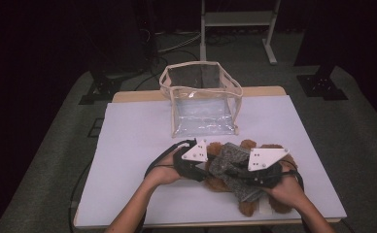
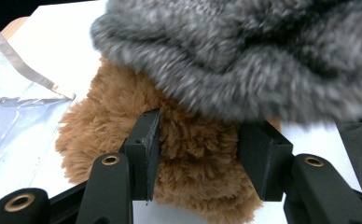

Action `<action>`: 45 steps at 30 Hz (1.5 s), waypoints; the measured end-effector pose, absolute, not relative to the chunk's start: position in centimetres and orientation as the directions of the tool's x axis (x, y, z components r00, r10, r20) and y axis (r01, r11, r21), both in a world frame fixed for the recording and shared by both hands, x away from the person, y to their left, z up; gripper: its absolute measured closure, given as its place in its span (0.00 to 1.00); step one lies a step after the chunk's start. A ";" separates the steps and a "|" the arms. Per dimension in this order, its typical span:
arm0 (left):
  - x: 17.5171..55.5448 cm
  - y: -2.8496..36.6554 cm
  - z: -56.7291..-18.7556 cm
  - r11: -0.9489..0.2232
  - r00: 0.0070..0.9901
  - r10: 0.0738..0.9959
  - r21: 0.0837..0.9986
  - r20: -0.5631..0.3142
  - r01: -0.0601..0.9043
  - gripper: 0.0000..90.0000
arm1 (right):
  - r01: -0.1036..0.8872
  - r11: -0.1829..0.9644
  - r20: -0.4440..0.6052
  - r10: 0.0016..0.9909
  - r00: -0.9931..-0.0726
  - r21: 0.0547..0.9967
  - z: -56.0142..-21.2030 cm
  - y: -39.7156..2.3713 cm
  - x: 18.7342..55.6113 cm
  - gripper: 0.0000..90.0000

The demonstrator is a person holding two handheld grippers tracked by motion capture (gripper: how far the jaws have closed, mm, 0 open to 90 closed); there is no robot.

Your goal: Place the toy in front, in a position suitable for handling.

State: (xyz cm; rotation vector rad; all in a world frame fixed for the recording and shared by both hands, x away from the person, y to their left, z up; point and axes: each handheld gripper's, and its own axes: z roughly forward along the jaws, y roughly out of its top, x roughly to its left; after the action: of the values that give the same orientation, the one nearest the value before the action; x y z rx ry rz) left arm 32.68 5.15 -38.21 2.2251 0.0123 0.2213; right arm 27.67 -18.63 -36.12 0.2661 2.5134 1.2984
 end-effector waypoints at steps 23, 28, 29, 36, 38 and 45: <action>32.5 5.1 -38.5 -0.624 0.986 0.073 0.778 0.151 -0.073 0.54 | 0.084 0.579 -0.157 0.355 -0.922 0.811 -35.4 -19.3 30.1 0.85; 32.3 5.4 -37.8 -0.609 0.985 0.075 0.789 0.158 -0.080 0.54 | 0.107 0.574 -0.120 0.342 -0.932 0.812 -35.9 -19.5 29.8 0.85; 32.2 5.4 -37.7 -0.604 0.984 0.077 0.793 0.157 -0.079 0.54 | 0.108 0.578 -0.112 0.332 -0.937 0.809 -36.1 -19.5 29.5 0.85; 31.9 4.8 -38.6 -0.617 0.992 0.034 0.783 0.126 -0.078 0.53 | 0.096 0.617 -0.115 0.294 -0.949 0.781 -35.4 -18.9 29.1 0.85; 31.8 4.7 -38.9 -0.607 0.993 0.027 0.791 0.111 -0.072 0.53 | 0.099 0.619 -0.123 0.306 -0.944 0.779 -34.9 -18.9 29.6 0.85; 31.5 4.9 -38.6 -0.605 0.992 0.025 0.792 0.124 -0.084 0.54 | 0.165 0.634 -0.084 0.343 -0.935 0.756 -35.5 -20.4 30.8 0.85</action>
State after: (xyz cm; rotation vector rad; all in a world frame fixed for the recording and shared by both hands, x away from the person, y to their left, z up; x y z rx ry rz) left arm 31.53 4.91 -38.62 2.2157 -0.0406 0.1516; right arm 30.75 -20.37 -35.50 0.4164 2.6359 1.1864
